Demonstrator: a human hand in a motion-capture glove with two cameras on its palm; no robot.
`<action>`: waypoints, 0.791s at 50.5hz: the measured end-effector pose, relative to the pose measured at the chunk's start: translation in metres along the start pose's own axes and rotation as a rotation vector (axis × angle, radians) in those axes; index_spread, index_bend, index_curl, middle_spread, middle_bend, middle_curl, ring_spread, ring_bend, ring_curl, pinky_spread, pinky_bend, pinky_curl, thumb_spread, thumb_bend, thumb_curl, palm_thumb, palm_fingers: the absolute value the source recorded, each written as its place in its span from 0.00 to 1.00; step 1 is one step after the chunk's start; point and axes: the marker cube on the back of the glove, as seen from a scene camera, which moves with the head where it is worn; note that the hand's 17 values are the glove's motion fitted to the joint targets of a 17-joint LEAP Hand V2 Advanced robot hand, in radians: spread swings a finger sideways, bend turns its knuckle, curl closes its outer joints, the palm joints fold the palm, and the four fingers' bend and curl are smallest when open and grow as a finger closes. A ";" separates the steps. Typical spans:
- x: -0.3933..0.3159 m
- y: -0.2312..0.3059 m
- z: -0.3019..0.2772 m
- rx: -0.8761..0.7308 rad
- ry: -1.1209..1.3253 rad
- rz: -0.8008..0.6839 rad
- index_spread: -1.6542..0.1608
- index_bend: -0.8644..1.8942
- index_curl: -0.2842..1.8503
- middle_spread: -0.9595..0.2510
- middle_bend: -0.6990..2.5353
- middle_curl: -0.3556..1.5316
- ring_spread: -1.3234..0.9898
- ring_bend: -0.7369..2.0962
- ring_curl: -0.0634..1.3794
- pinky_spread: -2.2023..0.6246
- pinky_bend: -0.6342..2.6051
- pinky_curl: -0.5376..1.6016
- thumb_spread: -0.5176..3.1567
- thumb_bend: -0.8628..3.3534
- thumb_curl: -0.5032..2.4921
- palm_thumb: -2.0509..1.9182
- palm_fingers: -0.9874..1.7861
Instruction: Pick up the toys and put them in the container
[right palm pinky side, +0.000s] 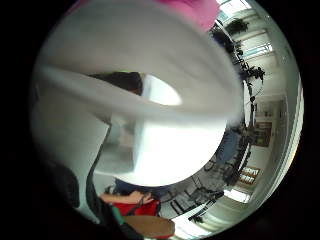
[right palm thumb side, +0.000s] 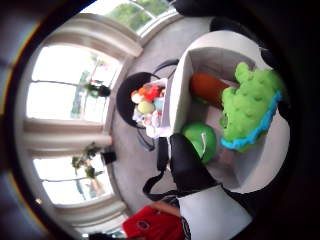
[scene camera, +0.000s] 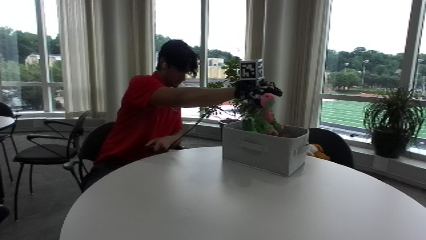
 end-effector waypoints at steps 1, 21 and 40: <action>-0.001 -0.001 -0.002 0.005 -0.026 0.039 0.69 0.33 0.32 0.71 0.26 0.44 0.47 0.61 0.41 0.68 0.69 0.47 0.45 0.20 0.37 0.55 0.34; -0.007 0.013 -0.016 0.061 0.005 -0.027 0.68 0.38 0.28 0.71 0.28 0.41 0.48 0.58 0.36 0.69 0.67 0.43 0.47 0.20 0.33 0.54 0.36; -0.002 0.033 -0.004 0.022 0.064 0.073 0.67 0.39 0.30 0.68 0.28 0.40 0.47 0.53 0.31 0.72 0.60 0.40 0.47 0.20 0.31 0.54 0.39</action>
